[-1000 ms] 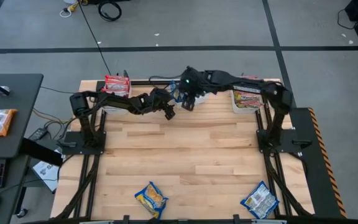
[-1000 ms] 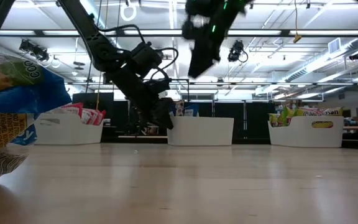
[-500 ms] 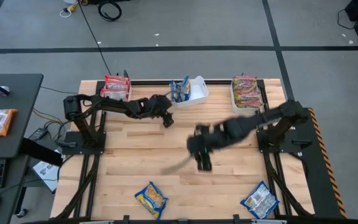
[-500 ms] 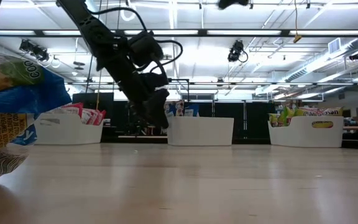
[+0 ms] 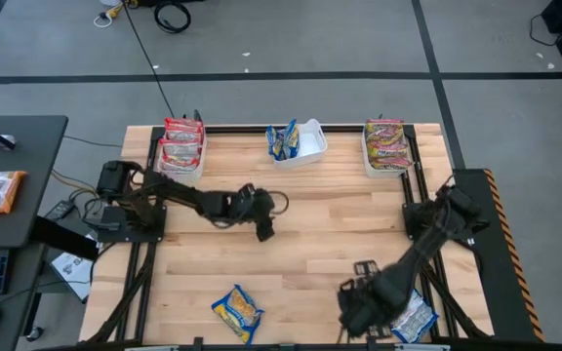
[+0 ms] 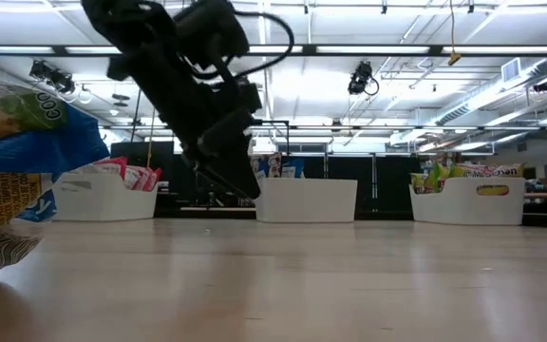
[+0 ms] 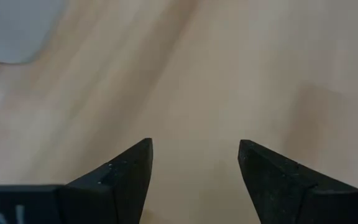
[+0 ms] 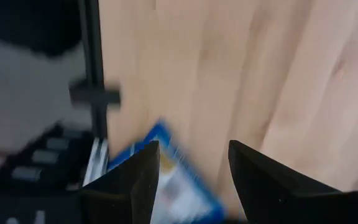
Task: Sort Maruchan noodles
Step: Put the blue noodle pack into the middle white bin
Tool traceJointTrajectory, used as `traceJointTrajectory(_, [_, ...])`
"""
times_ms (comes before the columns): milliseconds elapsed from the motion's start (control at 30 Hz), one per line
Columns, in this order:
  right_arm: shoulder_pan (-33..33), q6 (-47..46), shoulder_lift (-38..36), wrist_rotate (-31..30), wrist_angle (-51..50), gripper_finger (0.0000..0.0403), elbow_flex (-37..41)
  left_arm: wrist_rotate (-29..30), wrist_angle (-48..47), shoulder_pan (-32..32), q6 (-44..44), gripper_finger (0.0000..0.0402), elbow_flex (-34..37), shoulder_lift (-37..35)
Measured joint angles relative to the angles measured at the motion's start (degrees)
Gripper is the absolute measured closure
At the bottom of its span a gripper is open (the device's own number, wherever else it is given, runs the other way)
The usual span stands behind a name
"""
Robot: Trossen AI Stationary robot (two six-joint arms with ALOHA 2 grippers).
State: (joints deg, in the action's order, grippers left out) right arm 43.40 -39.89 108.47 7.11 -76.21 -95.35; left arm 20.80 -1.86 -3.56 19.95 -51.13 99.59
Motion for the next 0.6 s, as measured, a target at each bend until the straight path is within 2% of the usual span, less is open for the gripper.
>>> traceJointTrajectory(133, [1.3, -6.0, 1.1, 11.9, -2.1, 0.0206, 3.7, 0.4, 0.6, -4.0, 2.6, 0.0159, 0.0, 0.0])
traceJointTrajectory(200, [1.2, -6.9, 0.4, 15.9, -0.3, 0.0206, 7.1, 1.3, 1.1, -5.4, 3.8, 0.0159, 0.0, 0.0])
traceJointTrajectory(333, [0.4, -5.8, -2.7, 21.3, 5.5, 0.0206, 16.0, 3.5, 1.2, -7.4, 6.9, 0.0159, 0.0, 0.0])
traceJointTrajectory(600, [-0.5, -3.0, -5.1, 29.2, 25.9, 0.0206, 33.5, 4.1, -1.6, -10.3, 8.0, 0.0159, 0.0, 0.0])
